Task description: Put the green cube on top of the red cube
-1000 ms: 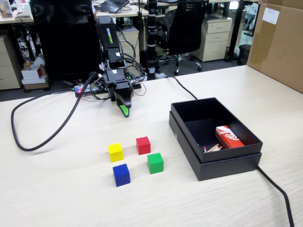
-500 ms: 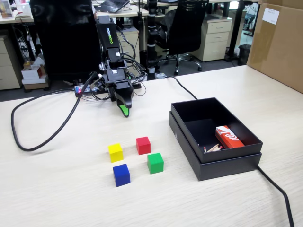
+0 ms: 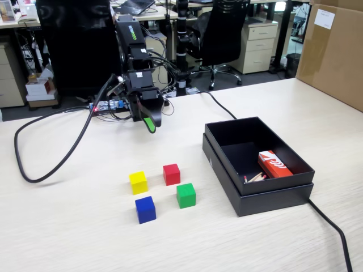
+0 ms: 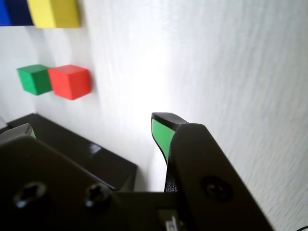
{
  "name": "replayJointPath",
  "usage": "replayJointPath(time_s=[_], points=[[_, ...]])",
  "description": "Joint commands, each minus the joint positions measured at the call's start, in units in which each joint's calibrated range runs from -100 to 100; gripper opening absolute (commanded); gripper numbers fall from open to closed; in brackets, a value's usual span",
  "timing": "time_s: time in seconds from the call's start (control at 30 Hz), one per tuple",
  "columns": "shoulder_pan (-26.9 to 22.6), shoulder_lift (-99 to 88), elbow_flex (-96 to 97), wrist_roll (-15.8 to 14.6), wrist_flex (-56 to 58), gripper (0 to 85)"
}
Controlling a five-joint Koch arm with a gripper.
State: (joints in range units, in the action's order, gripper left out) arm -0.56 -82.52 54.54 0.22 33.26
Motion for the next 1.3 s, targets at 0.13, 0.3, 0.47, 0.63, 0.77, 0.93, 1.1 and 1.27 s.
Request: replayJointPath(time_s=[0.13,0.3,0.47,0.63,0.77,0.93,1.1,1.27], points=[[-0.93,18.44,-27.07,-1.66,11.63,47.7],[-1.07,39.44,-48.01,-2.78,18.71,47.6],[-0.93,56.76,-62.34,-3.66,21.21,47.6],[-0.98,71.91,-75.21,-4.15,21.65,47.6],[-1.12,82.81,-84.46,-4.15,22.42,47.5],[-1.27,91.99,-89.72,-4.2,22.42,47.6],[-1.37,99.1,-93.07,-4.64,22.42,47.6],[-1.17,103.81,-97.52,-4.64,22.42,47.5]])
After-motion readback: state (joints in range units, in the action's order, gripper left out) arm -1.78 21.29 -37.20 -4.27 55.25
